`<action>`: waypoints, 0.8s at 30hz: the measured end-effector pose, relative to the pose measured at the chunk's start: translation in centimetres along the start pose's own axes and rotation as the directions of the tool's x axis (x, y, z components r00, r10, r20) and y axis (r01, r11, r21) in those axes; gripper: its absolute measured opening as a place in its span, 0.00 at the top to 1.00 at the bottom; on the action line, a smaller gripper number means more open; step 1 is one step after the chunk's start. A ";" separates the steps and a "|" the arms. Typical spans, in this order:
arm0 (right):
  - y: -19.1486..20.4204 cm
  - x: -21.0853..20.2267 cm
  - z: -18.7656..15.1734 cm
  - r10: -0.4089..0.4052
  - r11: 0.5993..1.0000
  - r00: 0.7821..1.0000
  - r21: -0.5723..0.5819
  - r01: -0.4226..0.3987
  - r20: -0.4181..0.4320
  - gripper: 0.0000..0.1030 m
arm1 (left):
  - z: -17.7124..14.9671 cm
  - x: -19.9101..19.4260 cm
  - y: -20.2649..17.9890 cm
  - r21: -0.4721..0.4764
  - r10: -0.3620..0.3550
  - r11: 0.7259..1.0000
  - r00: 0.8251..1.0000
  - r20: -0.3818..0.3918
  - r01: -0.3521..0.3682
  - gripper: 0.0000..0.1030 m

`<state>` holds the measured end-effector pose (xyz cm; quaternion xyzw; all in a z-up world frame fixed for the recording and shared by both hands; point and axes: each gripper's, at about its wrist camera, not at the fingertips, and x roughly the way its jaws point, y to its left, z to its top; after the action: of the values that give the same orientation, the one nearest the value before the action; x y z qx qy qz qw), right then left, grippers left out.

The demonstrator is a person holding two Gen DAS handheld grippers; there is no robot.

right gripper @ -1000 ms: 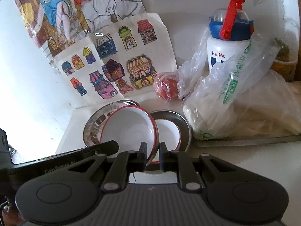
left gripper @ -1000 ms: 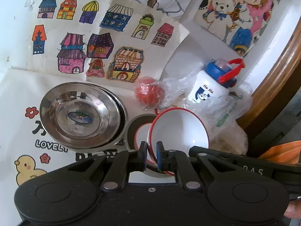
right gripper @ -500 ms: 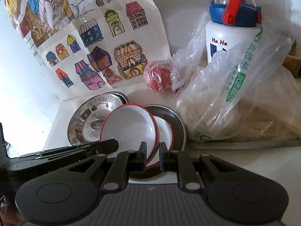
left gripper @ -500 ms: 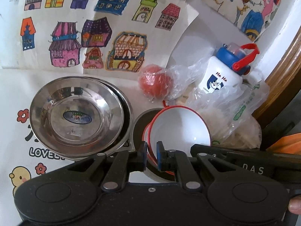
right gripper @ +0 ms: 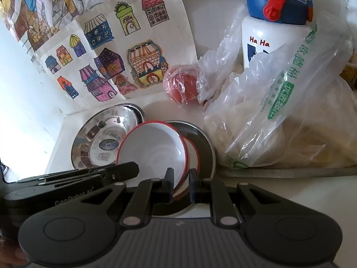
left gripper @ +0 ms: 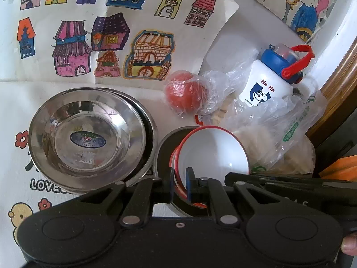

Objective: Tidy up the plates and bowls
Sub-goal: 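Carry the white bowl with both grippers over the large steel bowl, then lower the white bowl into the steel bowl onto the first white bowl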

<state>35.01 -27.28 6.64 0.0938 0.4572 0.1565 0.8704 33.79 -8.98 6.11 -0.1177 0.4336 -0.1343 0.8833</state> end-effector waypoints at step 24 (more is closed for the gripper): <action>2.7 0.9 1.1 -0.139 0.983 0.987 -0.130 0.128 -0.077 0.84 | 0.9 0.8 -1.3 0.117 0.061 0.992 0.996 -0.062 -0.053 0.88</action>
<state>35.89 -24.51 7.42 0.0018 0.4886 0.1298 0.8628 34.75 -10.38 6.49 -0.0495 0.4570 -0.1376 0.8774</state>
